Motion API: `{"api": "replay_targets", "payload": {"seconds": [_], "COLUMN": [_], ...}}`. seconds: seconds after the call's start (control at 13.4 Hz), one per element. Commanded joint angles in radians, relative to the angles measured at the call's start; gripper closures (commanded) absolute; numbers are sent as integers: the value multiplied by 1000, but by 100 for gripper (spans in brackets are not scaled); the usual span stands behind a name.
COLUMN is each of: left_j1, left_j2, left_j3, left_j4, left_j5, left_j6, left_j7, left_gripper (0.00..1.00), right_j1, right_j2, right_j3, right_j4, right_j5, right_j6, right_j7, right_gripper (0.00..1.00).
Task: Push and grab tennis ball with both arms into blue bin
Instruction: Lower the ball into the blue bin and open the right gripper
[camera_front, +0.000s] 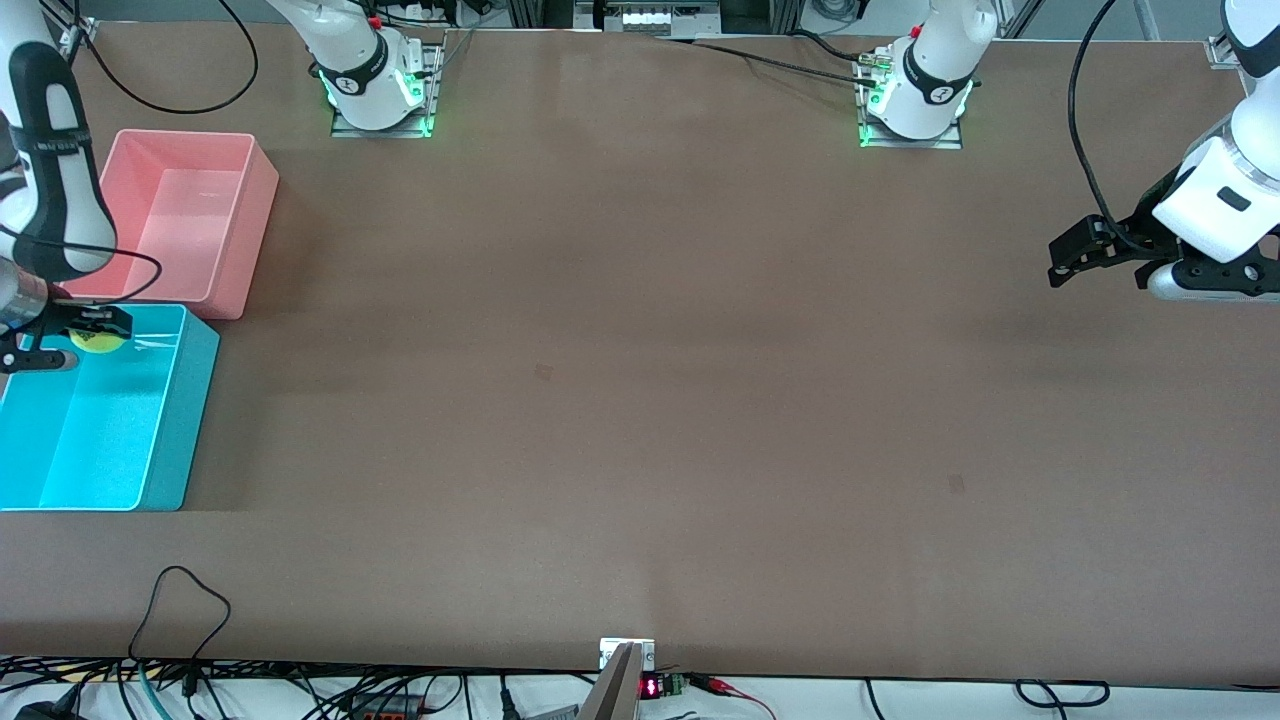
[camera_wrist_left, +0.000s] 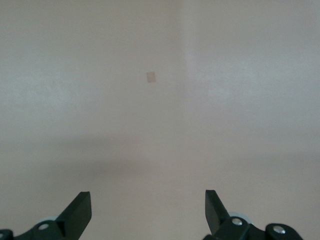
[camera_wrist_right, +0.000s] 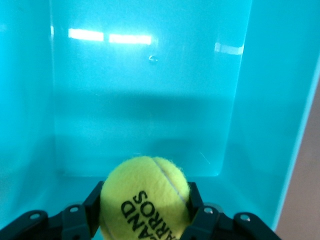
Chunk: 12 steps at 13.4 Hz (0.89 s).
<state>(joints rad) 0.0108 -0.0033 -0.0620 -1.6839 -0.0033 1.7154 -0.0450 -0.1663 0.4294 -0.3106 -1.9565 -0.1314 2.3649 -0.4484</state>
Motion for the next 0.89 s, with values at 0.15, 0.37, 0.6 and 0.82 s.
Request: {"api": "replay_targets", "payload": {"seconds": [0.15, 0.37, 0.6, 0.82], "left_j1": [-2, -2, -2, -2], "left_j2": [14, 14, 14, 11], "left_j3": [-1, -1, -1, -1], "left_j4": [30, 30, 30, 38], "left_j5": [0, -3, -3, -3], "left_j6": [-20, -22, -22, -34], "left_j7": [24, 24, 24, 25], "left_gripper": [0, 0, 0, 0], "right_j1": [-9, -10, -10, -9], "right_j2": [83, 110, 130, 134], "right_j3": [7, 7, 7, 7], "right_j4": [27, 28, 30, 30], "right_j5": [53, 72, 102, 101], "right_j6": [13, 14, 20, 23], "right_j7": [-12, -10, -18, -19], "right_gripper": [96, 93, 88, 57]}}
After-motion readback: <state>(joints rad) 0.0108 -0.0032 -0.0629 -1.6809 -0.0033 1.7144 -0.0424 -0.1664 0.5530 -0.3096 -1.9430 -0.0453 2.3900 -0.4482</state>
